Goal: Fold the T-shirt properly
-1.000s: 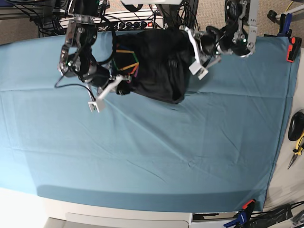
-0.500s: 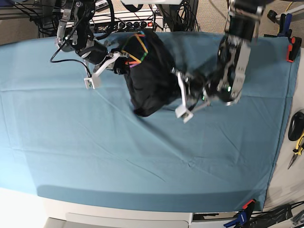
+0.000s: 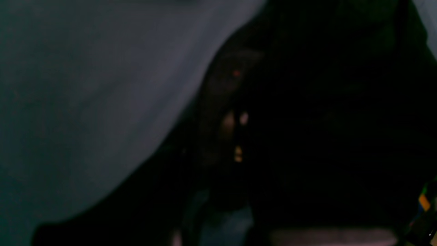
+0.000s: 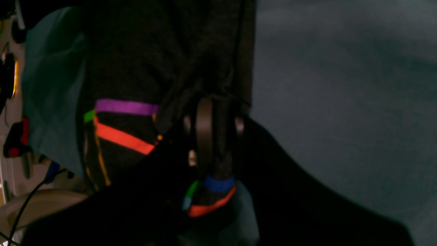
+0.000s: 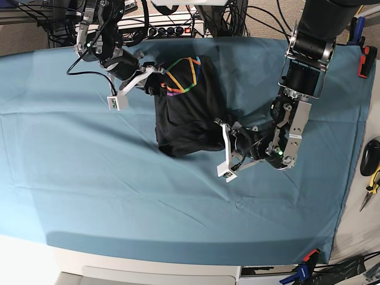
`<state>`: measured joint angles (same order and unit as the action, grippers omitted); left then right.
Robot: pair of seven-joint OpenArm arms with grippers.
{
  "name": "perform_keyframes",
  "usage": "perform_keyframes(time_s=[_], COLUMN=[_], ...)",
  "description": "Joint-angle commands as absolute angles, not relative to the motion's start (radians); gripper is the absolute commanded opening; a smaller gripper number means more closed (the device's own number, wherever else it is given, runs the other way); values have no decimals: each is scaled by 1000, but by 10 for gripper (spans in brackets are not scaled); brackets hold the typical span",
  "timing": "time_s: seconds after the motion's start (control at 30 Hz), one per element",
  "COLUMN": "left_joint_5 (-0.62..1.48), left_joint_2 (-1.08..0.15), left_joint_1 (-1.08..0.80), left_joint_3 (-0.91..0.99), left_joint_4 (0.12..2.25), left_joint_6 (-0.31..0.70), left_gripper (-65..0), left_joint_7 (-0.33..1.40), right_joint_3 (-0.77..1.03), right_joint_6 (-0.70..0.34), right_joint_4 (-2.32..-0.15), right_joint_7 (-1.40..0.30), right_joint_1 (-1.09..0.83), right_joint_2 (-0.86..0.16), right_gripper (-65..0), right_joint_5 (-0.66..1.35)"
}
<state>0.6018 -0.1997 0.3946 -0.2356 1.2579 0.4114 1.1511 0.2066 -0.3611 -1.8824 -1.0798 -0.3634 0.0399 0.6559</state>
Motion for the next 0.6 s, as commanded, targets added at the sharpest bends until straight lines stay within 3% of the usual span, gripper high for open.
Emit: perform_keyframes(time_s=[0.0,0.57], left_joint_5=[538,568], left_joint_2=[-216,-212], left_joint_1=[427,438], left_joint_3=[-227,-227], left_joint_4=[1266,1267], left_joint_6=[384,389], left_gripper=[-650,-650], left_joint_7=[1145,1145], right_joint_3=[212,163], right_joint_6=[-348,-348], right_joint_4=[-1895,-1895], right_joint_7=[-1087,-1097], right_joint_1=[-368,-363], right_joint_2=[37,41], right_gripper=[-650,-650], right_joint_5=[632,621])
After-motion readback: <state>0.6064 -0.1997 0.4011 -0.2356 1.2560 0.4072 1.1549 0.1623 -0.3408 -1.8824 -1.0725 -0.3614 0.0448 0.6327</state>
